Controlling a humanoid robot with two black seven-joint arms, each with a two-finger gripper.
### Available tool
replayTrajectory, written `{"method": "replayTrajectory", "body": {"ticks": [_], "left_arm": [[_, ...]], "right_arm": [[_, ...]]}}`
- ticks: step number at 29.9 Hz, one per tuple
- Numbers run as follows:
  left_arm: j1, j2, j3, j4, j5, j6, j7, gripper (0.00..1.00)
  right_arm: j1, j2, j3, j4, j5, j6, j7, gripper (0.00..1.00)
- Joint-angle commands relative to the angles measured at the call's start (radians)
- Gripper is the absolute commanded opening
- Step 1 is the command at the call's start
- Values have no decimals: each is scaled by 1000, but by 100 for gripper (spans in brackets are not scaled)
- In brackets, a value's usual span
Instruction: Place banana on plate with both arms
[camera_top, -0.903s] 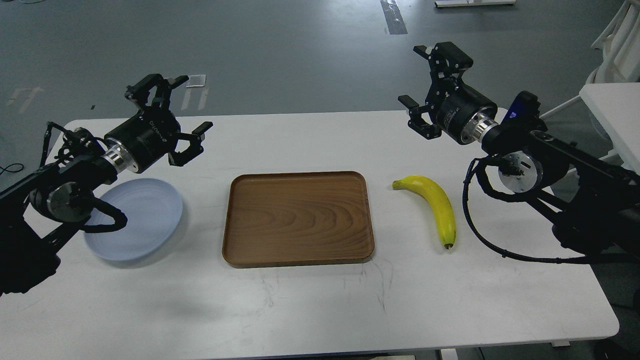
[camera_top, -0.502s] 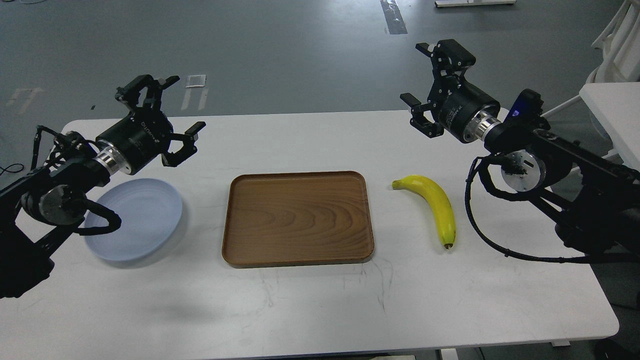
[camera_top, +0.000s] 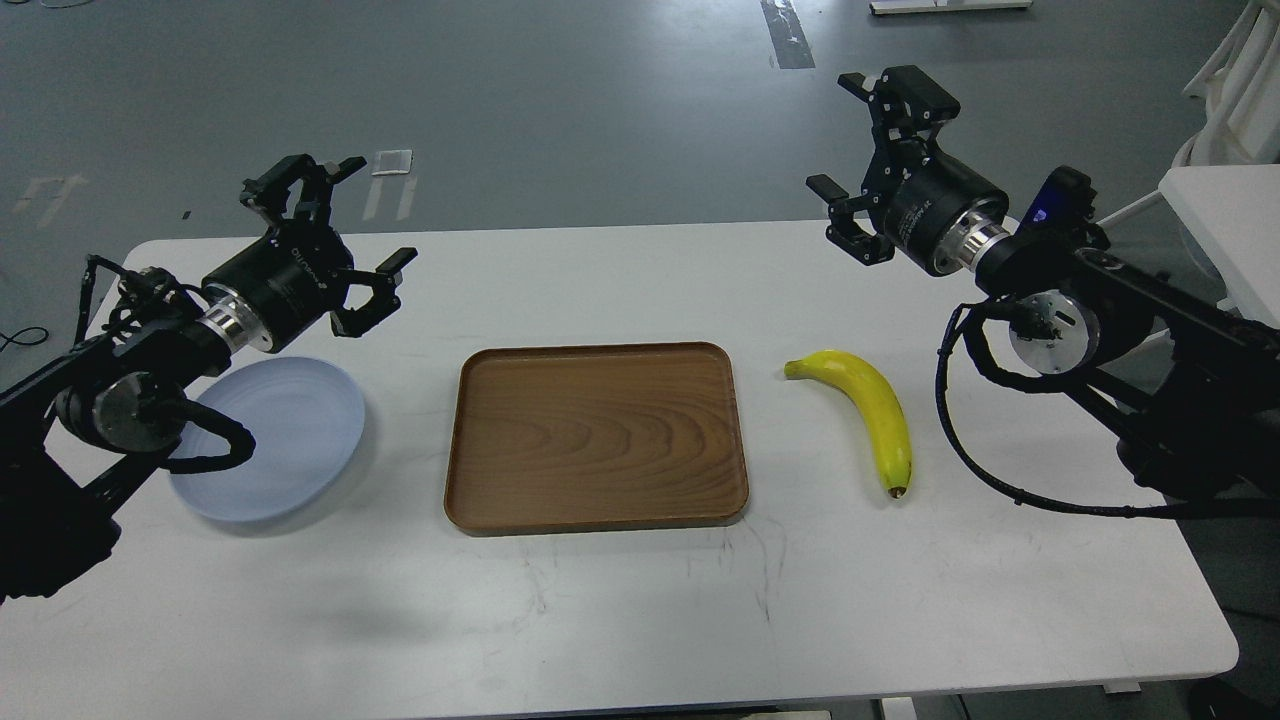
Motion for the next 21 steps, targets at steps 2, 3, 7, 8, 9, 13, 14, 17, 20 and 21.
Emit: {"method": "replayTrajectory", "body": {"ticks": [2, 3, 7, 8, 9, 13, 14, 17, 20, 21], "left_arm": [[2, -8, -2, -2, -2, 3, 0, 98], [2, -8, -2, -2, -2, 3, 1, 98], [2, -7, -2, -2, -2, 3, 3, 98], [2, -7, -2, -2, -3, 3, 3, 98], [2, -7, -2, -2, -3, 3, 3, 98], [6, -7, -2, -2, -3, 3, 3, 98], [6, -8, -2, -2, -2, 3, 3, 98], [8, -11, -2, -2, -2, 3, 3, 98], [6, -16, -2, -1, -2, 3, 3, 98], [6, -16, -2, -2, -2, 3, 3, 98]], "right_arm": [[0, 1, -2, 2, 0, -1, 0, 100], [2, 0, -2, 4, 0, 1, 0, 100], [15, 0, -2, 4, 0, 1, -1, 100], [17, 0, -2, 5, 0, 1, -1, 100], [16, 1, -2, 5, 0, 1, -1, 100], [15, 1, -4, 5, 0, 1, -1, 100], [15, 1, -5, 5, 0, 1, -1, 100], [15, 0, -5, 5, 0, 1, -1, 100], [15, 0, -5, 5, 0, 1, -1, 100], [15, -2, -5, 5, 0, 1, -1, 100]]}}
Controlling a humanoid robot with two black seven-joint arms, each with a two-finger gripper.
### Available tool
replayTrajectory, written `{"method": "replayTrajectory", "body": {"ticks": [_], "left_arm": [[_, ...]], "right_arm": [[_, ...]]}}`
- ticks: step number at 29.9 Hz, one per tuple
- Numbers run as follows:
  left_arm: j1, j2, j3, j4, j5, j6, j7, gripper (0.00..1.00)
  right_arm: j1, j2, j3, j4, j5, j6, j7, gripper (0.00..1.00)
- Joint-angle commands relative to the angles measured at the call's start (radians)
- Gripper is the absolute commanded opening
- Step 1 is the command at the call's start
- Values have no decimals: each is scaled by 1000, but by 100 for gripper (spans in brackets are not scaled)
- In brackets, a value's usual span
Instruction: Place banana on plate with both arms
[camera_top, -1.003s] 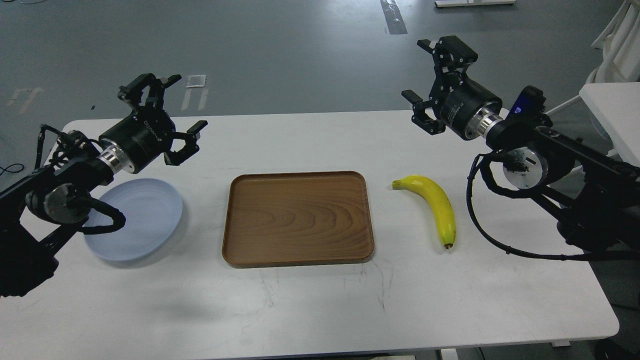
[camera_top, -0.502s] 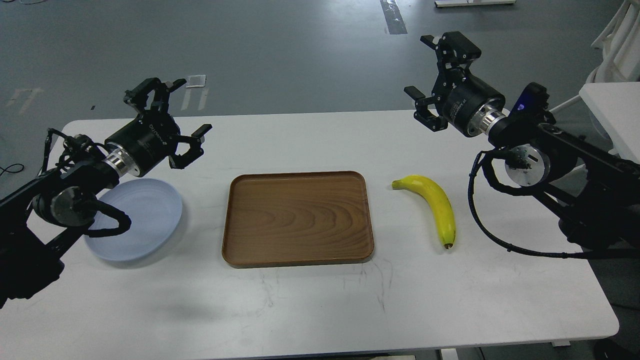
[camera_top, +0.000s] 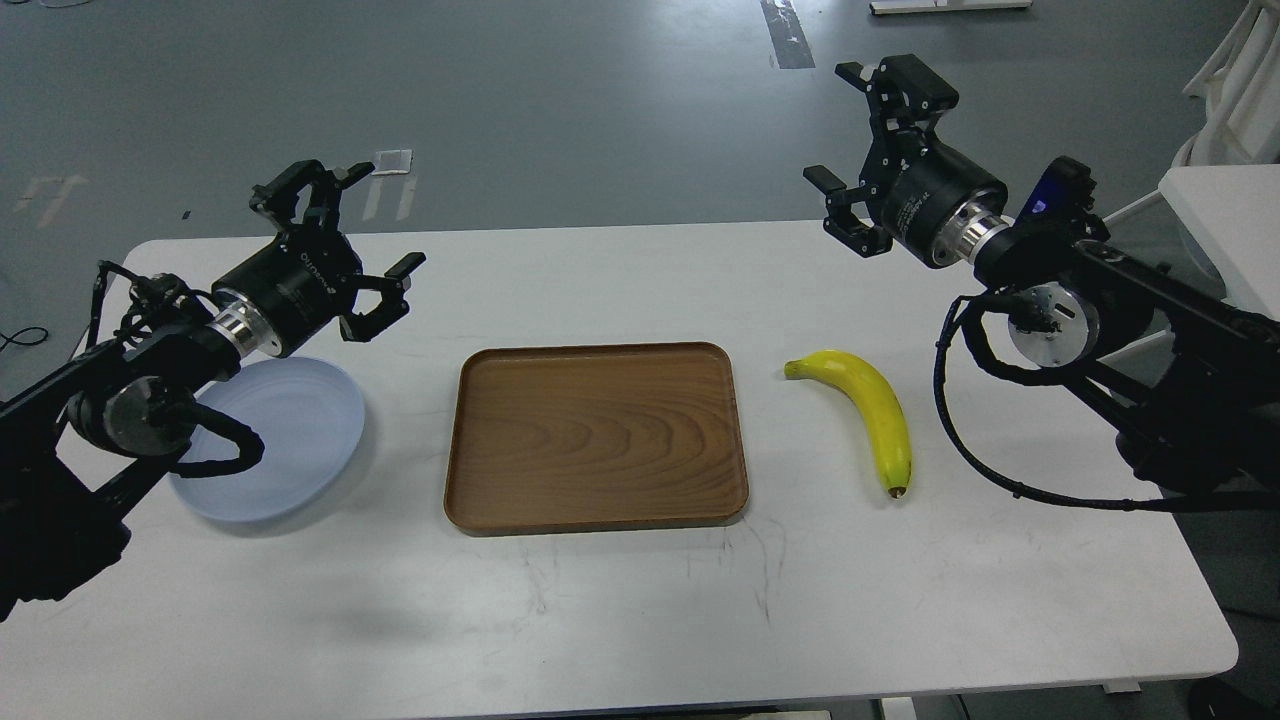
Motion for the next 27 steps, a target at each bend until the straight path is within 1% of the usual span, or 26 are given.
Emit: {"method": "replayTrajectory", "body": {"ticks": [1, 6, 10, 20, 23, 27], "left_arm": [[-1, -3, 0, 1, 0, 1, 0, 98], [-1, -3, 0, 1, 0, 3, 0, 98], [1, -5, 0, 1, 0, 20, 0, 98], [1, -13, 0, 1, -1, 20, 0, 98], [-1, -13, 2, 1, 10, 21, -11, 98], [-10, -3, 0, 1, 40, 24, -12, 98]], "right_arm": [[0, -3, 0, 2, 0, 0, 0, 100], [0, -4, -2, 2, 0, 0, 0, 100], [0, -6, -2, 2, 0, 0, 0, 100], [0, -12, -2, 2, 0, 0, 0, 100], [0, -13, -2, 2, 0, 0, 0, 100], [-5, -13, -2, 2, 0, 0, 0, 100]]}}
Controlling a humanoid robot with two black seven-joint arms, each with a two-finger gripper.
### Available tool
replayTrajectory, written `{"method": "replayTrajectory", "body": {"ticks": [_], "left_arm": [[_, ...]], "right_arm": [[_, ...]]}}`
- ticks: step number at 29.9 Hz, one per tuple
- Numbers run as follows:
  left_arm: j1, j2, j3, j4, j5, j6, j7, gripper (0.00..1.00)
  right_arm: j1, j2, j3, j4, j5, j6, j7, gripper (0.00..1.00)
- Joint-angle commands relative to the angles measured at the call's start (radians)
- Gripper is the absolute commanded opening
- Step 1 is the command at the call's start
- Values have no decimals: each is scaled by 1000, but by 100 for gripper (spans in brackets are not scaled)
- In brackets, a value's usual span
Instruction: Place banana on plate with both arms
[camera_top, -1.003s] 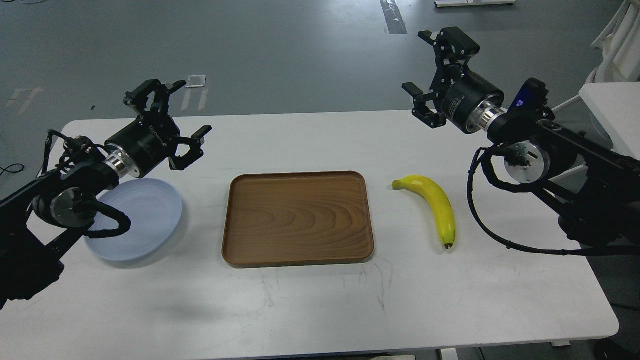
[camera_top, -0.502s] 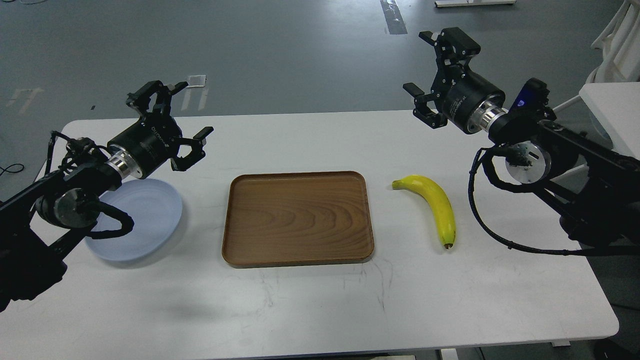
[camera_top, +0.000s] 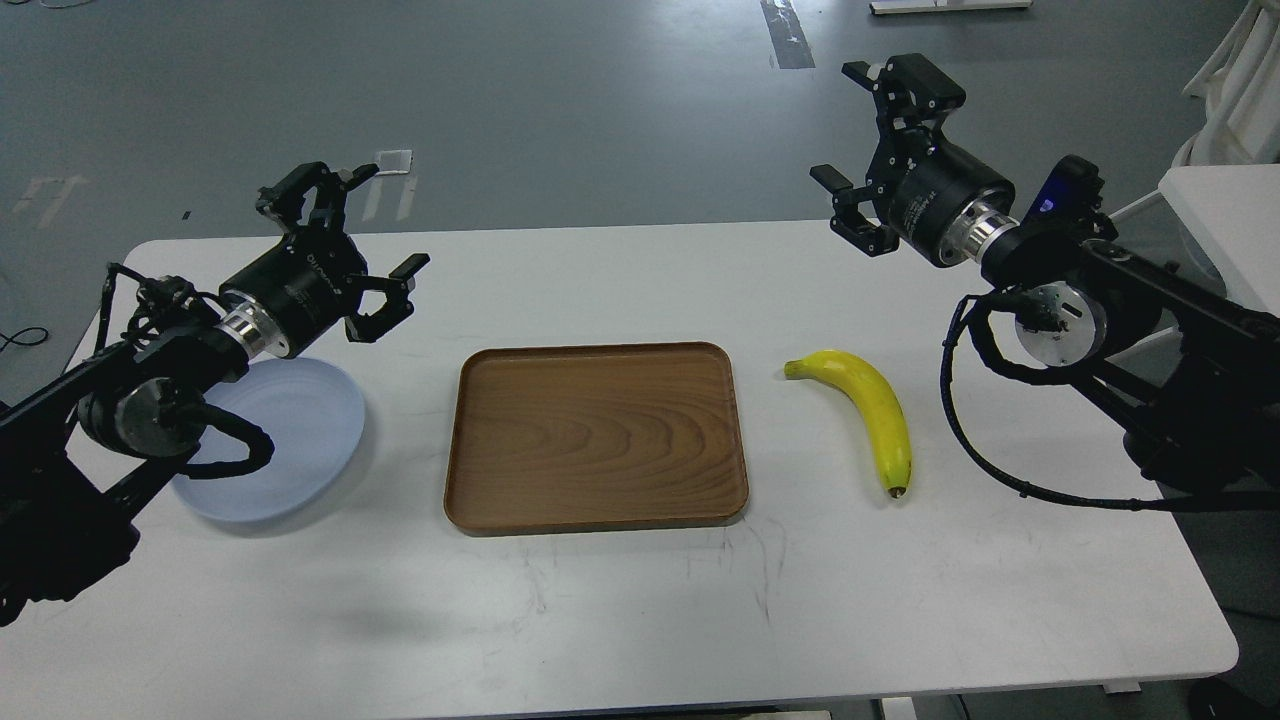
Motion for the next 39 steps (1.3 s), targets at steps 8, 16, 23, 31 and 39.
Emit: {"method": "replayTrajectory", "body": {"ticks": [8, 16, 23, 31, 39], "left_arm": [[-11, 4, 2, -6, 191, 60, -8, 98], [-58, 10, 11, -82, 703, 337, -61, 98], [-56, 15, 22, -118, 1042, 433, -71, 98], [-45, 87, 216, -127, 1375, 434, -226, 98], [-42, 136, 241, -61, 1458, 434, -180, 98]], "right_arm": [[-6, -2, 0, 1, 0, 0, 1, 100], [-8, -17, -1, 11, 0, 0, 1, 100], [-11, -34, -1, 19, 0, 0, 1, 100], [-22, -52, 0, 30, 0, 0, 1, 100], [-28, -83, 2, 39, 0, 0, 2, 100]]}}
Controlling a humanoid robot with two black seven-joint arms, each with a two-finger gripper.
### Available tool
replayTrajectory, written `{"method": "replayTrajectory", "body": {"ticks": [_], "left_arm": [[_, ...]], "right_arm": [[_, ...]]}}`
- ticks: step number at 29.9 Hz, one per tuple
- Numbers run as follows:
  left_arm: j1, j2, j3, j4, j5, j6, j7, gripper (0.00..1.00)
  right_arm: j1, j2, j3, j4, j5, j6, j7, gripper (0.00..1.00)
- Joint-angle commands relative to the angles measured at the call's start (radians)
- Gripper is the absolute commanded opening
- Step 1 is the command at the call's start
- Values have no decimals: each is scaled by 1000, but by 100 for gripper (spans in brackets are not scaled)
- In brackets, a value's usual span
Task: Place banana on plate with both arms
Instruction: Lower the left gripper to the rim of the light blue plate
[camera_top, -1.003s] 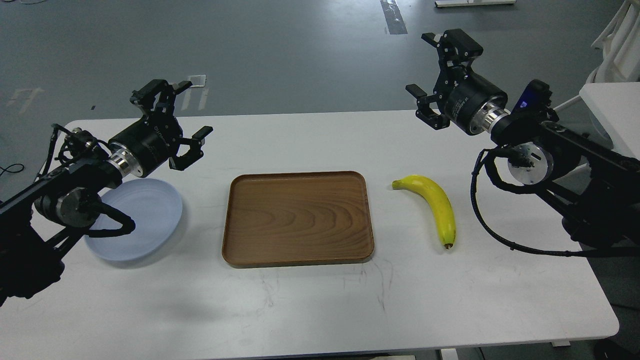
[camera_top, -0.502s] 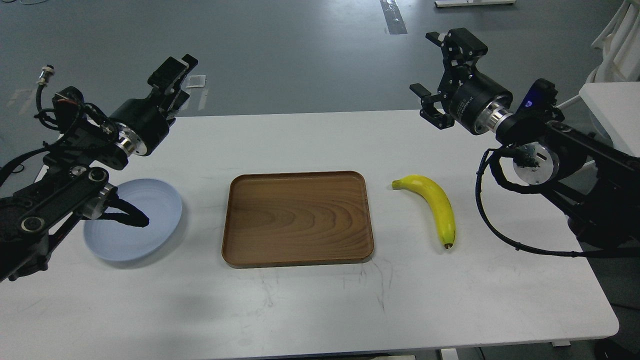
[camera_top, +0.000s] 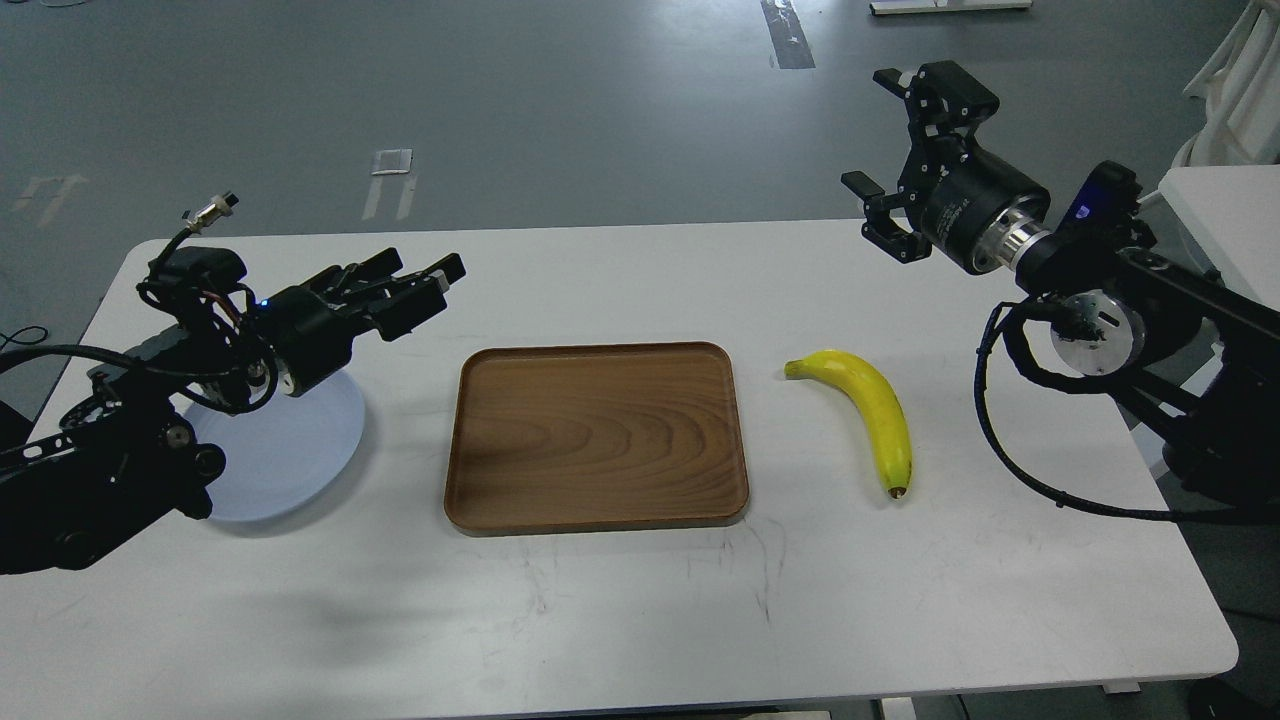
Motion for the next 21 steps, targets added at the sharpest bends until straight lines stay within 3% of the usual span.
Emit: {"method": "replayTrajectory", "body": {"ticks": [1, 8, 13, 17, 18, 21], "left_arm": [[3, 28, 6, 34, 3, 0, 38, 98], [20, 148, 48, 40, -17, 27, 114, 98], [69, 205, 57, 37, -56, 192, 113, 98], [71, 218, 60, 42, -72, 124, 95, 98], [68, 229, 63, 42, -75, 71, 63, 98], [72, 235, 65, 50, -72, 28, 16, 98]], "right_arm": [[0, -7, 0, 1, 0, 0, 0, 100], [3, -7, 0, 1, 0, 0, 0, 100], [9, -7, 0, 1, 0, 0, 0, 100], [6, -23, -1, 1, 0, 0, 0, 100], [5, -27, -1, 1, 0, 0, 0, 100], [4, -27, -1, 1, -2, 0, 0, 100]]}}
